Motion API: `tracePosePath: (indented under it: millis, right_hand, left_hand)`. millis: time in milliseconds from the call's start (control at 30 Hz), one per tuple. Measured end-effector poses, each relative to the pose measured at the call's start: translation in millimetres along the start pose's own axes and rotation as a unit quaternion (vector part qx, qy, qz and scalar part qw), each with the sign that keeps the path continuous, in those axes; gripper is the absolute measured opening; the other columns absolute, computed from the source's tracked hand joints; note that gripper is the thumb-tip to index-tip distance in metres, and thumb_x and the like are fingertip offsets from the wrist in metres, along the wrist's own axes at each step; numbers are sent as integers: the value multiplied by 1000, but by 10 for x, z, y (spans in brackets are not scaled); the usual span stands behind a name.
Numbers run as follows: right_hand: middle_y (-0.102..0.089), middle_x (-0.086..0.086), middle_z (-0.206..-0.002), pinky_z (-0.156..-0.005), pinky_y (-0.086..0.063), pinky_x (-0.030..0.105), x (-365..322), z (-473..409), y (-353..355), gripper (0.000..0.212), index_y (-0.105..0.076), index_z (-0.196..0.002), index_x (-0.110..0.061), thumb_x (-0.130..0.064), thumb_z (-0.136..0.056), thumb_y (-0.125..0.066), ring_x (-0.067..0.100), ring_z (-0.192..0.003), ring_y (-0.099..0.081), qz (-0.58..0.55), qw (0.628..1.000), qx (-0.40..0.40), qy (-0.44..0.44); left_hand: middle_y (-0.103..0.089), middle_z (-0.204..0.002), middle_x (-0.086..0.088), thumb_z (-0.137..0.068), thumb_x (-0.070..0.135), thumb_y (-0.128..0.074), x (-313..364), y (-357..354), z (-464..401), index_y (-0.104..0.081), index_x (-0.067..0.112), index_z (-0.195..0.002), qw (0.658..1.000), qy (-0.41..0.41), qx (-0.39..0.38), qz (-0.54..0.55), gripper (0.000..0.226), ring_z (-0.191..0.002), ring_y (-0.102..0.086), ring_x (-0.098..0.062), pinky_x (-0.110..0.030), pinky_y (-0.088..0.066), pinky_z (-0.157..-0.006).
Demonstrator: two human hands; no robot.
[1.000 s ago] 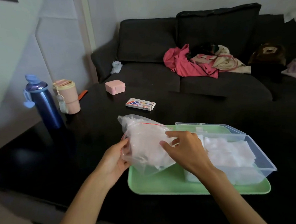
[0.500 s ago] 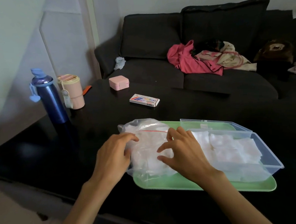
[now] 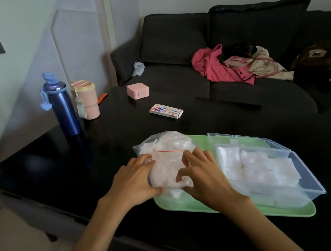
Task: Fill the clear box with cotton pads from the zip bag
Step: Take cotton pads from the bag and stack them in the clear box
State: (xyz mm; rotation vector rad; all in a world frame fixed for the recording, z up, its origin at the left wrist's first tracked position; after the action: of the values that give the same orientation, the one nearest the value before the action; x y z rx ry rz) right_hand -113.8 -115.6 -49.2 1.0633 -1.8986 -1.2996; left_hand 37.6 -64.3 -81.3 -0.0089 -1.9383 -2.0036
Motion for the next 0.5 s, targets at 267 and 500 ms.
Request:
tracePosePath:
  millis: [267, 500]
  right_hand:
    - [-67, -16, -81, -66, -48, 22, 296, 61, 269, 22, -67, -83, -26, -8, -73, -76, 7, -75, -60, -397, 901, 76, -159]
    - [-74, 2, -78, -69, -56, 22, 528, 164, 346, 32, -63, -97, -23, -9, -72, -79, 18, -73, -69, -536, 817, -20, -211]
  left_hand:
    - [-39, -140, 11, -64, 38, -76, 107, 291, -30, -49, 32, -129, 989, 8, 123, 78, 70, -126, -35, -16, -32, -31, -100]
    - [-67, -86, 24, -83, 52, -52, 503, 592, -14, -72, 35, -77, 895, -50, 122, 427, 27, -87, -57, 8, -19, -39, -76]
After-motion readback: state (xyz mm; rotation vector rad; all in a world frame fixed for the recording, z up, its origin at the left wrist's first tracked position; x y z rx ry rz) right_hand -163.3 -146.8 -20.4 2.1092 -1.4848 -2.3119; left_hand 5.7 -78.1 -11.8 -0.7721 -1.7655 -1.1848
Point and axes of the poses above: each hand's wrist, its own z-axis away from the middle knuckle, its own y-axis out of the back of the hand, x = y × z, the point moved 5 cm from there along -z, towards the middle knuckle
